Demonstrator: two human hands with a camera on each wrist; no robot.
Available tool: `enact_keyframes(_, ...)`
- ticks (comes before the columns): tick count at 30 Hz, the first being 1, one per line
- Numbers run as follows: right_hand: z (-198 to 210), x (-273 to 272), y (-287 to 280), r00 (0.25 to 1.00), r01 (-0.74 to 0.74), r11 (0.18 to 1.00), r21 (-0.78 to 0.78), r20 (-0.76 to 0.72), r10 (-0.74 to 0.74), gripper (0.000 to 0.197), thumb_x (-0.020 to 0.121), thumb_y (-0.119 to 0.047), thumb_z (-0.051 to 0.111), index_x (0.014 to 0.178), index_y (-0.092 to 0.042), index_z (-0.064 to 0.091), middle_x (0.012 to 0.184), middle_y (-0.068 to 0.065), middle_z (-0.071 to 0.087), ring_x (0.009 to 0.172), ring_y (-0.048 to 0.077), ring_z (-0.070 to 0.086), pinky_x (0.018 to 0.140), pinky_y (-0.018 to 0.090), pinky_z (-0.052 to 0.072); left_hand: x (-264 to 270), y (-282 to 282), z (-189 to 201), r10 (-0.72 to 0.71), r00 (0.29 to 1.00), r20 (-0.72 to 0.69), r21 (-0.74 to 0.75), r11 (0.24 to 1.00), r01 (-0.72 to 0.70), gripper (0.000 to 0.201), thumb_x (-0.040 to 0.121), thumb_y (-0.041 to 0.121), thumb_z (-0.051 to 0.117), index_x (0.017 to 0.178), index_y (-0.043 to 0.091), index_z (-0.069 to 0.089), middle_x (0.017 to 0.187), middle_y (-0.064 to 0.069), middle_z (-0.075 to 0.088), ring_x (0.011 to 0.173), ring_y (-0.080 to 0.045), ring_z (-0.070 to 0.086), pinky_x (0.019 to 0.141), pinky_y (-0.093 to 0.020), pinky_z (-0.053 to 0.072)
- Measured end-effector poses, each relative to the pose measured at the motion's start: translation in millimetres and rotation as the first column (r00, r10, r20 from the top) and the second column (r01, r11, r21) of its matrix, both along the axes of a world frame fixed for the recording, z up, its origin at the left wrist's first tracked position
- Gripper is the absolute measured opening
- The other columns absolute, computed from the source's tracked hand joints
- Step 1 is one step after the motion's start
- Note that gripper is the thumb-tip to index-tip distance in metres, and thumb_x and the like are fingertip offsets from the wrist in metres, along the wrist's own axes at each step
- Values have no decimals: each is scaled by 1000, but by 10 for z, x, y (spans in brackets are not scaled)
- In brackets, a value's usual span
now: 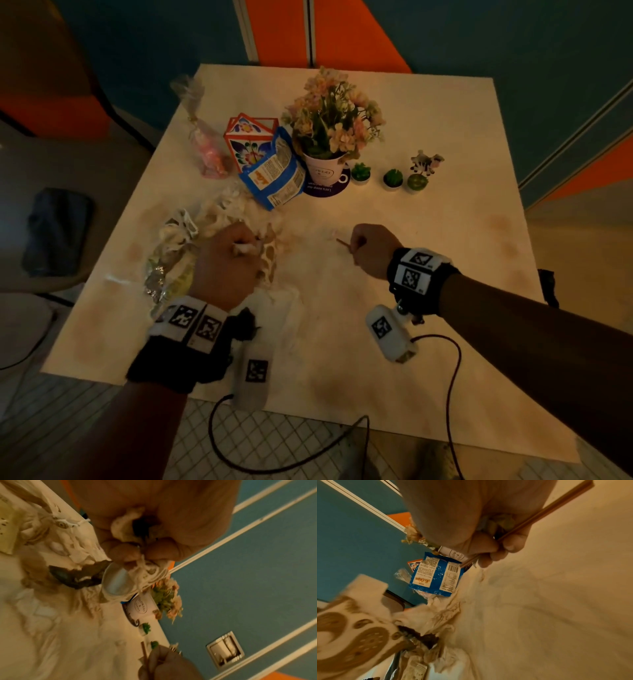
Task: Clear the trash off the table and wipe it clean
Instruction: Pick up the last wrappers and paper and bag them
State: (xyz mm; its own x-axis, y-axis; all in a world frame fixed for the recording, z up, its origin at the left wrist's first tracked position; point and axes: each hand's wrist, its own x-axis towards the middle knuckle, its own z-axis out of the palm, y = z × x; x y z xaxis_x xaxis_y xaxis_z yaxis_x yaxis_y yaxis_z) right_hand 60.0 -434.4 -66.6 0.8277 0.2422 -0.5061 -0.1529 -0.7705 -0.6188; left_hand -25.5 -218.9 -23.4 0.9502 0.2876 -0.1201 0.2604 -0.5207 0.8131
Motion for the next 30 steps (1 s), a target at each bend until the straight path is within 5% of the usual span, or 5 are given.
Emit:
enact_keyframes(10, -129, 87, 501, 986, -142, 990, -5, 85, 142, 21, 85, -19, 59, 76, -23, 41, 80, 0, 47, 80, 25, 46, 65, 30, 36, -38, 309, 336, 352, 899, 260, -299, 915, -271, 32, 81, -4, 40, 63, 22, 46, 41, 14, 47, 34, 0, 41, 34, -11, 31)
enact_keyframes(16, -169, -2, 947, 879, -446, 873, -198, 87, 469, 105, 60, -46, 85, 142, -15, 27, 139, 11, 33, 124, 31, 43, 95, 40, 43, -47, 327, 313, 407, 884, 229, -359, 880, -312, 38, 85, -15, 36, 64, 16, 43, 42, 13, 47, 37, 1, 42, 34, -12, 32)
enact_keyframes(22, -340, 114, 1057, 858, -491, 836, -245, 28, 513, 129, 56, -38, 90, 151, -10, 6, 156, 16, 5, 140, 36, 25, 109, 43, 35, -82, 255, 312, 441, 873, 208, -467, 829, -308, 37, 71, -15, 37, 54, 17, 44, 46, 4, 41, 45, -13, 38, 42, -23, 26)
enact_keyframes(26, -444, 92, 1027, 902, -433, 899, -62, -31, 432, 95, 72, -20, 81, 147, -5, 25, 152, 19, 21, 134, 34, 33, 106, 39, 34, -93, 183, 339, 402, 898, 176, -430, 852, -297, 36, 76, -18, 33, 60, 13, 41, 41, 11, 43, 36, -1, 39, 33, -14, 26)
enact_keyframes(30, -333, 53, 953, 851, -502, 854, -138, 97, 516, 32, 85, -12, 62, 114, -1, 55, 109, 13, 46, 94, 26, 46, 93, 34, 42, -82, 143, 368, 364, 923, 122, -388, 874, -293, 25, 74, -5, 42, 65, 18, 44, 42, 13, 47, 36, 0, 43, 41, -20, 36)
